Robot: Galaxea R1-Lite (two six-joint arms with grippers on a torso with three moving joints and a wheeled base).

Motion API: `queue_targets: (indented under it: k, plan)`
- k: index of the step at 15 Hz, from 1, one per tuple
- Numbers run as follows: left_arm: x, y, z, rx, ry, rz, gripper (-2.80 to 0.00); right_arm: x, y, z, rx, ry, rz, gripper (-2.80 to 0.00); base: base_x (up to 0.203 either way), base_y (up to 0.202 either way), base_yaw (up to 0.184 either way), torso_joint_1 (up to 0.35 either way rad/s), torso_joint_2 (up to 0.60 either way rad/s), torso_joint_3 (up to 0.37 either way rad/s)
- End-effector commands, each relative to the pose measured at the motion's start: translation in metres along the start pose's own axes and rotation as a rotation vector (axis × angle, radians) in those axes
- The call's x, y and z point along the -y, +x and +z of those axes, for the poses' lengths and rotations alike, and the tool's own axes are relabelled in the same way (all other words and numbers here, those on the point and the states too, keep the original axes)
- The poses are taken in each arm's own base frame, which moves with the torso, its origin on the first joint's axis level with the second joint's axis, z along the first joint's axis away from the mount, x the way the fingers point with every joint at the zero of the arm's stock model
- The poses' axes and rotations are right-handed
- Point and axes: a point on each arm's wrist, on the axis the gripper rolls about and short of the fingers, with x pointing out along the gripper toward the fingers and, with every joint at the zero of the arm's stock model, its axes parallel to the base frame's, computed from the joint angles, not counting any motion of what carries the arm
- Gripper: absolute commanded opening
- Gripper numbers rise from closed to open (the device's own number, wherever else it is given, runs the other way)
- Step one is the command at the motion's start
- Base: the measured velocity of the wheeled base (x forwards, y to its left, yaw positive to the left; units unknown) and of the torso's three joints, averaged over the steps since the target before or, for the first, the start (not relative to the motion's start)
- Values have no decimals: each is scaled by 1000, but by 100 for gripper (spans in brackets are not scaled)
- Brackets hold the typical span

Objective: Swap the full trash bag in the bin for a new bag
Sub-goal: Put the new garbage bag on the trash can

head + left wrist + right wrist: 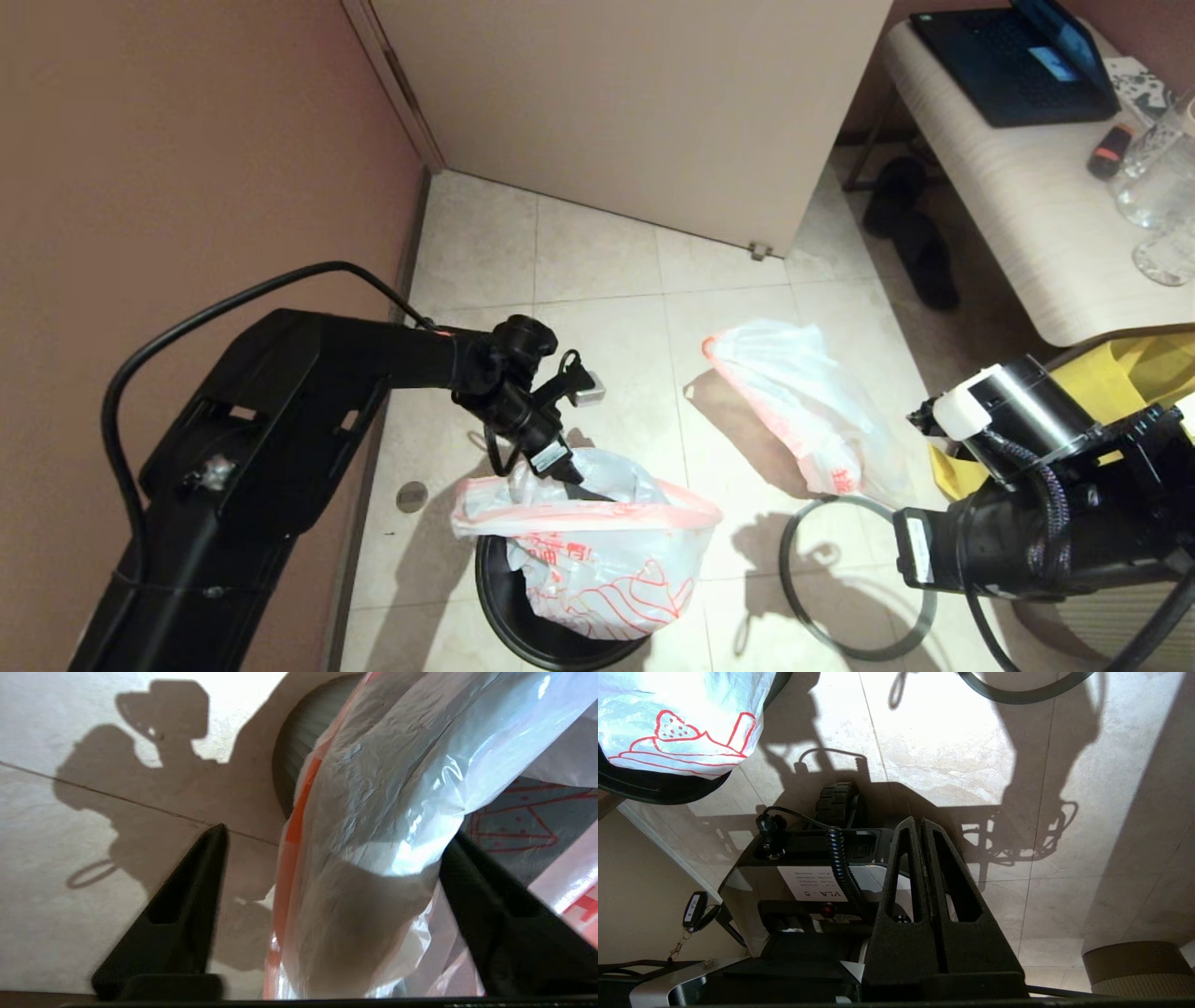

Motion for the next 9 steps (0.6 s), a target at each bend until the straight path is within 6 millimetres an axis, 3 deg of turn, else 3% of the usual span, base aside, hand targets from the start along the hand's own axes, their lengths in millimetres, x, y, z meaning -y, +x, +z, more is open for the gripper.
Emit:
queue_targets:
  k: [1,5,9]
  plan:
    - [1,16,-7,-23,-6,-23,-280,-1,1,-1,-6,-3,-2,-280,0,0,0,0,0,0]
    - [-4,14,-13,5,-65,-58,-280,-2,2,-1,-10,-9,-3,-280,0,0,0,0,0,0]
    - [-9,-24,-18,41,-285,-95,-280,-9,-1,-3,25,-86,-27,-280,0,0,0,0,0,0]
